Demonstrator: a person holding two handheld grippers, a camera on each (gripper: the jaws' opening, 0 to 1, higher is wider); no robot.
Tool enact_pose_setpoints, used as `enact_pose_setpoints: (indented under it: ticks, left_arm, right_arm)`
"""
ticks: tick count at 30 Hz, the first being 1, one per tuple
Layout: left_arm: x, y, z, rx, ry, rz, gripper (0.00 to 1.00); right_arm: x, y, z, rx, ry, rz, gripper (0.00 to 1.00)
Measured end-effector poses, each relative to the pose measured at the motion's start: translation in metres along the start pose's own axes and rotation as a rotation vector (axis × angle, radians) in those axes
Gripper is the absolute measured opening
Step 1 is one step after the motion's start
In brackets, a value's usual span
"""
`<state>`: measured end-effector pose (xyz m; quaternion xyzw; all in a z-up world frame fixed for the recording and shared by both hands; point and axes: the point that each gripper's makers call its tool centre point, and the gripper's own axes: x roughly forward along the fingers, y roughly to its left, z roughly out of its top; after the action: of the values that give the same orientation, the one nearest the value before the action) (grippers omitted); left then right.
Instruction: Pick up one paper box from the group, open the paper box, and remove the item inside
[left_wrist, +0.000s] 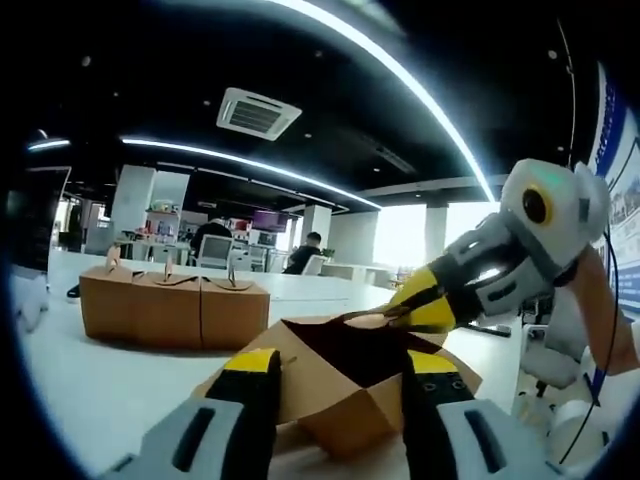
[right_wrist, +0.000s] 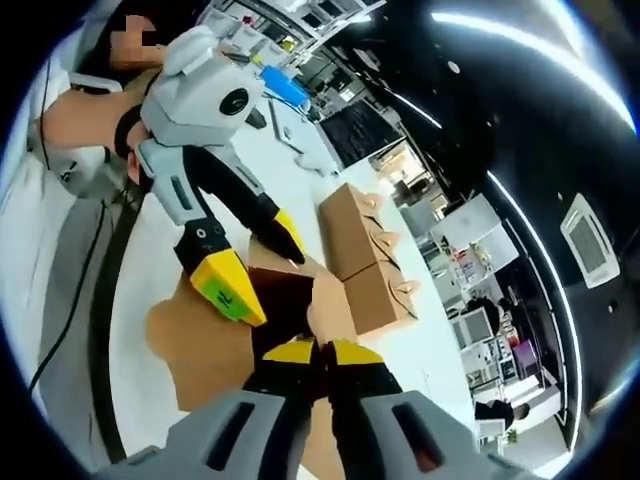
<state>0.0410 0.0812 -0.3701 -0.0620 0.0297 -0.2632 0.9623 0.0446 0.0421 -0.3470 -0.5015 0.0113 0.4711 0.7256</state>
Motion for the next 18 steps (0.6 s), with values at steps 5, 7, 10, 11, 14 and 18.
enact_pose_setpoints:
  ticks: [5, 7, 10, 11, 14, 18]
  left_arm:
    - [-0.001, -0.001, 0.000, -0.002, 0.004, -0.004, 0.50]
    - [-0.001, -0.001, 0.000, -0.005, 0.003, -0.004, 0.50]
    - [0.000, -0.001, 0.000, -0.005, 0.004, -0.003, 0.50]
    - [-0.001, -0.001, 0.000, -0.005, 0.004, -0.003, 0.50]
    - [-0.001, -0.001, 0.000, -0.010, 0.004, -0.003, 0.49]
    - [-0.001, -0.002, 0.000, -0.010, 0.006, -0.005, 0.49]
  right_arm:
    - [-0.004, -0.008, 0.005, 0.017, -0.013, -0.013, 0.04]
    - [-0.004, -0.011, 0.006, 0.022, -0.015, -0.016, 0.04]
    - [-0.005, -0.017, 0.007, 0.059, -0.019, -0.027, 0.04]
    - [-0.005, -0.019, 0.007, 0.069, -0.020, -0.029, 0.04]
    - [-0.005, -0.028, 0.007, 0.121, -0.027, -0.038, 0.04]
    - [-0.006, -0.033, 0.007, 0.168, -0.034, -0.036, 0.04]
